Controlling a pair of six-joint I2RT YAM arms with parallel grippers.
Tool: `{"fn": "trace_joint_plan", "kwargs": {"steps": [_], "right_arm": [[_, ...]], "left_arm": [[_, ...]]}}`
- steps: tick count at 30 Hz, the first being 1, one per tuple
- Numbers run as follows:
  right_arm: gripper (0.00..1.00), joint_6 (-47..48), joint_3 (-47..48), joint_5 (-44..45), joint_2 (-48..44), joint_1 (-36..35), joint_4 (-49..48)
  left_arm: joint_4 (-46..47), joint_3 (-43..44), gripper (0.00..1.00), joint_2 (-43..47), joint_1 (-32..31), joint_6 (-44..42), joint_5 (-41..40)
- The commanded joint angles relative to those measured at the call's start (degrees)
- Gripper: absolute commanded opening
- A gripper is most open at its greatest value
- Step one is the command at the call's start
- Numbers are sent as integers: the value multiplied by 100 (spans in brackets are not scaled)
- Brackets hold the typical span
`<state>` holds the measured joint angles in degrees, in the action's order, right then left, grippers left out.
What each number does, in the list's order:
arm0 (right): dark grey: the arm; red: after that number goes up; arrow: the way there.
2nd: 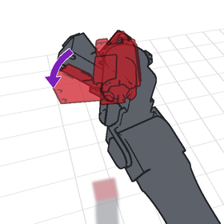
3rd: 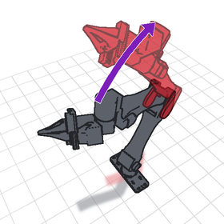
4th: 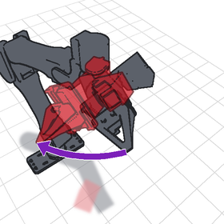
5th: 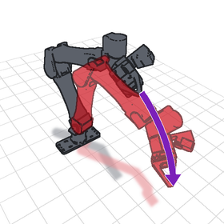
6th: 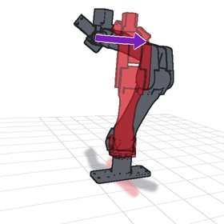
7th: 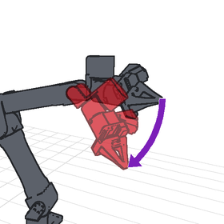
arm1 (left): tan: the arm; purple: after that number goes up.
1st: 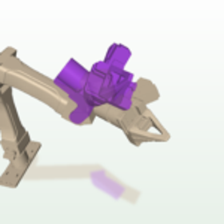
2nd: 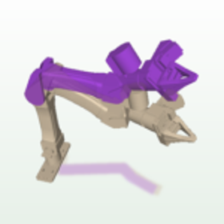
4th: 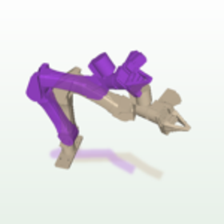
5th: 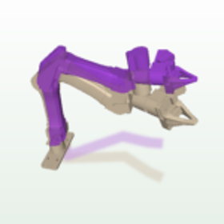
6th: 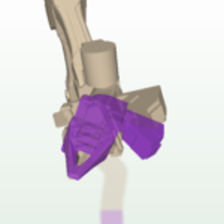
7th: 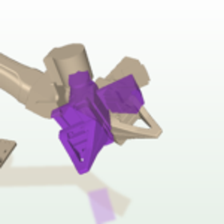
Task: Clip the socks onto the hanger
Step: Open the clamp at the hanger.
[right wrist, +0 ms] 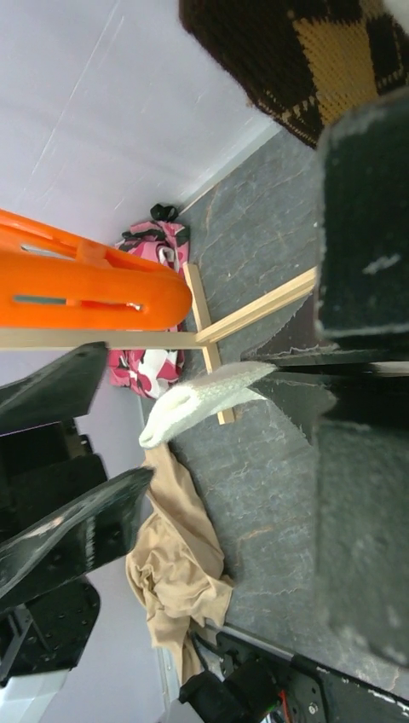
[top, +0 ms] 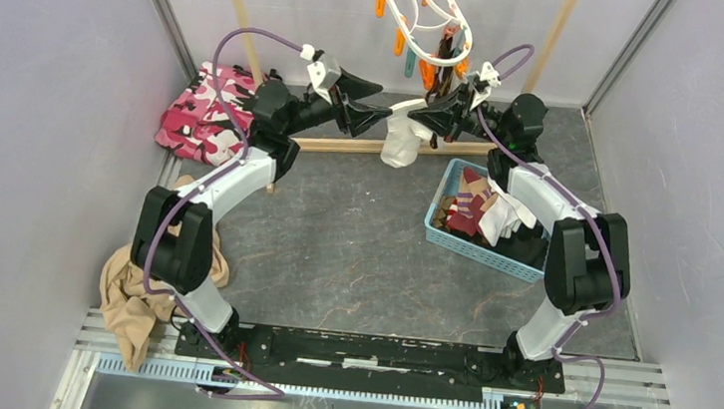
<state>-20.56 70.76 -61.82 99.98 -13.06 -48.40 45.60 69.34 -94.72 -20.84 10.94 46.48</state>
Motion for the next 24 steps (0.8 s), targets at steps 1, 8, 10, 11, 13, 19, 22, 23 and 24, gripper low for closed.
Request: {"fn": "trace_joint_plan", "kwargs": {"steps": [1, 8, 10, 11, 13, 19, 22, 23, 24], "right_arm": [[0, 740, -9, 5, -432, 71, 501], [0, 749, -67, 117, -463, 136, 498], [0, 754, -62, 133, -462, 154, 512], [0, 755, -57, 144, -471, 166, 528], [0, 774, -79, 174, -483, 179, 563], [0, 1058, -210, 331, -650, 247, 964], [0, 1170, -254, 412, -730, 279, 1134], [0, 1180, -278, 441, -755, 287, 1152], [0, 1192, -281, 477, -767, 299, 1193]], "left_arm": [[753, -5, 71, 420, 143, 849, 380], [1669, 467, 73, 11, 76, 2789, 519], [1497, 491, 73, 33, -79, 2717, 389], [1289, 516, 73, 63, -158, 2583, 304], [702, 615, 73, 120, -316, 2222, 96], [-534, 854, 72, 180, -671, 1459, -733], [-724, 1009, 72, 102, -825, 1393, -1016], [-766, 1046, 71, 70, -876, 1374, -1104], [-786, 1088, 71, 41, -918, 1356, -1169]]}}
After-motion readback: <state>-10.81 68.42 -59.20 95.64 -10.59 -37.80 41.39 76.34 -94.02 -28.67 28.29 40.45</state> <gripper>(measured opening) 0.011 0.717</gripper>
